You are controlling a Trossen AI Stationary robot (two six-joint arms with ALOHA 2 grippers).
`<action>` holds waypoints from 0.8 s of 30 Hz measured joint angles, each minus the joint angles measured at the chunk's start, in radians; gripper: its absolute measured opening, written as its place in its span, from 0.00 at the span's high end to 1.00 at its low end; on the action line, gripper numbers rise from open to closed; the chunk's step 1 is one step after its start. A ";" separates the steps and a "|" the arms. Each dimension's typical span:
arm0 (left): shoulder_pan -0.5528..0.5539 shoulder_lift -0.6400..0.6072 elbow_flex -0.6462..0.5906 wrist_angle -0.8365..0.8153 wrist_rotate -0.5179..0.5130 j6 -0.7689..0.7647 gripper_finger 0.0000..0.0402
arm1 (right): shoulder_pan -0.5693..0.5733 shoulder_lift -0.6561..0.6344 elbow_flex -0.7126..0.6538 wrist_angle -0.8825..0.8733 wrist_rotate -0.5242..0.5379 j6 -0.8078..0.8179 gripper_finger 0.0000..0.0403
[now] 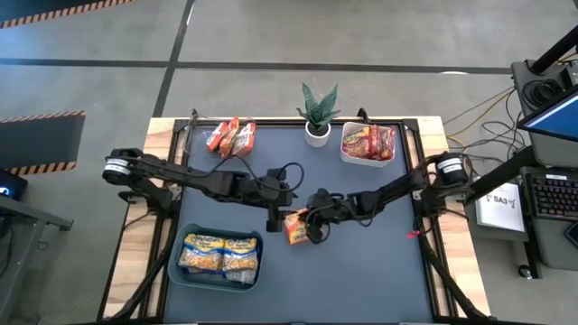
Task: Sort Maruchan noodles
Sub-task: Put the orange noodle into the transparent bin
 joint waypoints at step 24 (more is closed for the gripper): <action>0.009 0.084 -0.014 -0.047 -0.025 -0.144 0.55 | -0.063 -0.397 0.000 -0.499 0.107 0.071 0.89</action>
